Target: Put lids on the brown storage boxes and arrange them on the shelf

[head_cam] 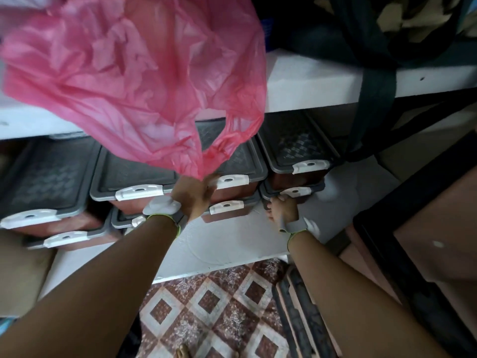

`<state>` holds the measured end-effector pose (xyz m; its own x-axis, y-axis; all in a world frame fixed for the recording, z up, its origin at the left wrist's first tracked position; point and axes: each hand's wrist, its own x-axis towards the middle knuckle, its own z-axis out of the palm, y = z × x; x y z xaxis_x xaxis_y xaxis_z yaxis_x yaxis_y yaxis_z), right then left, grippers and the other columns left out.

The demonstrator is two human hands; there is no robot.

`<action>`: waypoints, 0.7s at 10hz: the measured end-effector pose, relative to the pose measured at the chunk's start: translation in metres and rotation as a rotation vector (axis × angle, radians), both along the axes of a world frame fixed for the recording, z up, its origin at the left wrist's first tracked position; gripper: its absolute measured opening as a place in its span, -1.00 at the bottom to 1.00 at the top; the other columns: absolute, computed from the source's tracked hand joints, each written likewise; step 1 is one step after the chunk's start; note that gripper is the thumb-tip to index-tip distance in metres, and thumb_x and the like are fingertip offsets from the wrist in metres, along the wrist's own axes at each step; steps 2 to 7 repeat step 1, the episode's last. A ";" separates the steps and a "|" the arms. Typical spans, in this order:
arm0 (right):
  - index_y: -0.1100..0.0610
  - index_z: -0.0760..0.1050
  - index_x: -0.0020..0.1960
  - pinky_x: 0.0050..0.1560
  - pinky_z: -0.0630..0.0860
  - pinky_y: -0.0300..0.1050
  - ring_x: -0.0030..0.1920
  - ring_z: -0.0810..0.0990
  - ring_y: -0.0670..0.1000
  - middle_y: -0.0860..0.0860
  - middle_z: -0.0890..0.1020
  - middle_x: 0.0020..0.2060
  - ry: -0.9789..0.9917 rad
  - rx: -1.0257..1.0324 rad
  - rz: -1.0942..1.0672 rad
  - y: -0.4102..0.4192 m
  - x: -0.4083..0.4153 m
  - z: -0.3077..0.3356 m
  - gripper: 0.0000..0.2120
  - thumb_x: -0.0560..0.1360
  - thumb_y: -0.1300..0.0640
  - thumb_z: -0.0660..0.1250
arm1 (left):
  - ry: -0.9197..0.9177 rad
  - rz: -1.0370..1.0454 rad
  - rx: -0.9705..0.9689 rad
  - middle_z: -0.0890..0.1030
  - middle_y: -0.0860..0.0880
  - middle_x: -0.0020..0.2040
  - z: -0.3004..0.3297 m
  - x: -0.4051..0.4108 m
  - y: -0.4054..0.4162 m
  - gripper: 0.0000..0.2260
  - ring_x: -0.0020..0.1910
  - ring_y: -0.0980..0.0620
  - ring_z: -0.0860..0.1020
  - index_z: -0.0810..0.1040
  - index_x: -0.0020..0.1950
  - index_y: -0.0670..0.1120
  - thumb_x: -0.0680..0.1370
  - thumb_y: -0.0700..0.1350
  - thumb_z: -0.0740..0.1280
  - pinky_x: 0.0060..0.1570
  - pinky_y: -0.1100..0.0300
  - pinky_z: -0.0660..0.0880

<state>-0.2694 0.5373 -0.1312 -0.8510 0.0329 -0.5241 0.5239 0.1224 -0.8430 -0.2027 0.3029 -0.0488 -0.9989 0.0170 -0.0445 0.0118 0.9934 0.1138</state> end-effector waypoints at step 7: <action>0.43 0.42 -0.24 -0.32 0.31 -0.19 -0.32 0.38 0.01 0.13 0.43 -0.33 0.124 0.044 0.159 -0.014 0.017 0.016 -0.78 0.54 0.31 0.21 | 0.173 -0.086 0.134 0.57 -0.14 0.33 0.004 0.003 0.002 -0.66 0.38 -0.17 0.45 0.55 0.37 -0.07 0.60 -0.13 0.25 0.43 -0.02 0.24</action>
